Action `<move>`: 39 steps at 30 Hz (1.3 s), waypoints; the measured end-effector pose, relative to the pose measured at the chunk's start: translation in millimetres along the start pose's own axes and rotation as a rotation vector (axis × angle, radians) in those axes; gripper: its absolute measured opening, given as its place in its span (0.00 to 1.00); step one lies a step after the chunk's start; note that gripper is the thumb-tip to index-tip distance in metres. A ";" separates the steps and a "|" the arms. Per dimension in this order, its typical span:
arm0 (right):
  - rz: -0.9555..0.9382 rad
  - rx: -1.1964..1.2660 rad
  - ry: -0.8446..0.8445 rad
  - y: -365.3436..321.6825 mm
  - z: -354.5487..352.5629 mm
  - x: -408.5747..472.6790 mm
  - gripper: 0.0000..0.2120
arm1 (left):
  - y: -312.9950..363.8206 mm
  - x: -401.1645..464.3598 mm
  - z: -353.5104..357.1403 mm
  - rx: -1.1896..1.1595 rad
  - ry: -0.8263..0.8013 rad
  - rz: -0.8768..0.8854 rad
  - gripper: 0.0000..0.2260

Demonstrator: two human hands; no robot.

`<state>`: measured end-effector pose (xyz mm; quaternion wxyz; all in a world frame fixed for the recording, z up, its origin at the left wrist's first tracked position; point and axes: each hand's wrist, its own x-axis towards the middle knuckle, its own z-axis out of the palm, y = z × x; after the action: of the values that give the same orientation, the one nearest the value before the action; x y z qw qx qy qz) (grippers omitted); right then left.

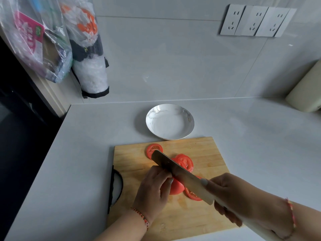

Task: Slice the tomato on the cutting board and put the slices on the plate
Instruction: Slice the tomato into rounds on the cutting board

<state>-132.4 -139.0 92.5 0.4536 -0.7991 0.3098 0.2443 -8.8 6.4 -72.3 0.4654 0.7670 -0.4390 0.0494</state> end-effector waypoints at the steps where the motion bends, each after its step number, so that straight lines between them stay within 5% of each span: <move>1: 0.016 0.006 -0.008 1.5 -0.8 -2.4 0.22 | 0.3 -0.3 -0.1 -0.001 -0.003 -0.006 0.02; 39: -0.052 0.218 0.048 10.6 41.0 49.0 0.22 | -0.4 -4.6 -8.9 -0.015 0.010 -0.115 0.03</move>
<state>-110.7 -120.6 34.3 0.5363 -0.7585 0.3247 0.1780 -8.3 16.1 -69.7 0.4754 0.7871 -0.3925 0.0231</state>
